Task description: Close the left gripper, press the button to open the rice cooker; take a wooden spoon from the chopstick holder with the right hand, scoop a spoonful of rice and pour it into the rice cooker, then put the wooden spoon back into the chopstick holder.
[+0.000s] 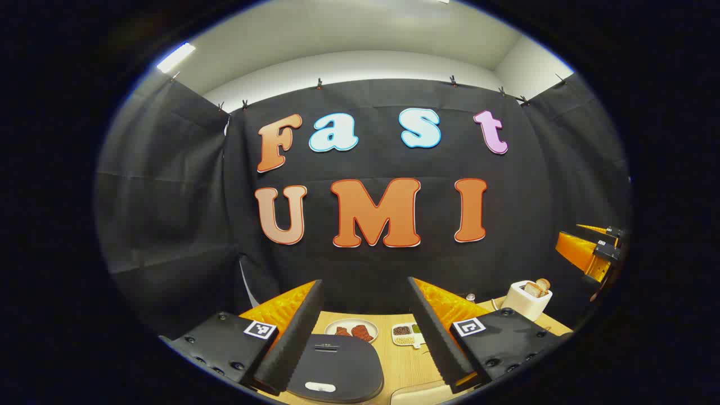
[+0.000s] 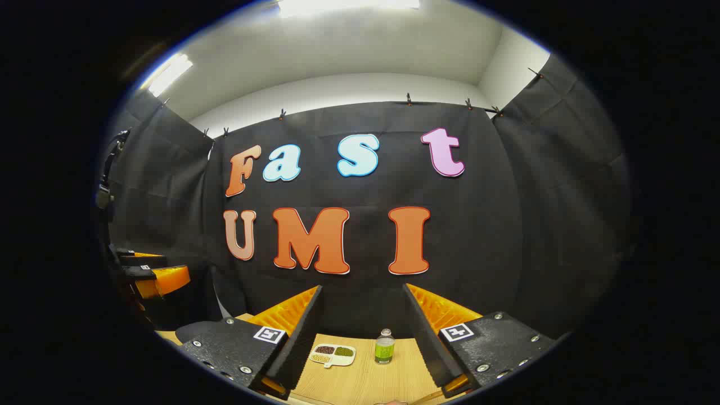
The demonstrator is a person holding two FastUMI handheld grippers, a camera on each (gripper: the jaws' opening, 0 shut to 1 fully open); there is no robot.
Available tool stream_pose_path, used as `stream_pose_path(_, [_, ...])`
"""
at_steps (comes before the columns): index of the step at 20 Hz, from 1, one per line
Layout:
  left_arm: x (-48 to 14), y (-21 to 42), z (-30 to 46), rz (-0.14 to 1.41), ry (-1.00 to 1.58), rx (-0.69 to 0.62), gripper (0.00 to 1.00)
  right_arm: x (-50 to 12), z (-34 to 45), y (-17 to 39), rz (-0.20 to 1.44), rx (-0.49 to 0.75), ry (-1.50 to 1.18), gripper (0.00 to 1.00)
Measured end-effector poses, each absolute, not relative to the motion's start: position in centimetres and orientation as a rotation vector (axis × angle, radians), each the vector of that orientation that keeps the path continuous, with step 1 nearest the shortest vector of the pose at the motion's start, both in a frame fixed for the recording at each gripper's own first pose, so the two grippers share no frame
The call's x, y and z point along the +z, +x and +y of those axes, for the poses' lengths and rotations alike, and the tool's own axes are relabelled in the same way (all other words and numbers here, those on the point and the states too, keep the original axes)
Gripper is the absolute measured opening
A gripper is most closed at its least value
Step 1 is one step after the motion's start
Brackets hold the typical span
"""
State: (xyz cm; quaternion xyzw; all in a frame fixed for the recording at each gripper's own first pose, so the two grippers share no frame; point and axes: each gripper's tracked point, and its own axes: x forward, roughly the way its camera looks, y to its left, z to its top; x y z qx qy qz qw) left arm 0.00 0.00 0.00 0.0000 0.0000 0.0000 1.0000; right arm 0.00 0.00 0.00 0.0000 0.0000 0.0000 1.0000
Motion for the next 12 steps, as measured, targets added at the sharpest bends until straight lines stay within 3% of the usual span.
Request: stream_pose_path(12, [0.86,-0.48,0.72,-0.025,0.03,0.026,0.92,-0.07,-0.65,-0.83,0.009,-0.019,-0.004,0.86])
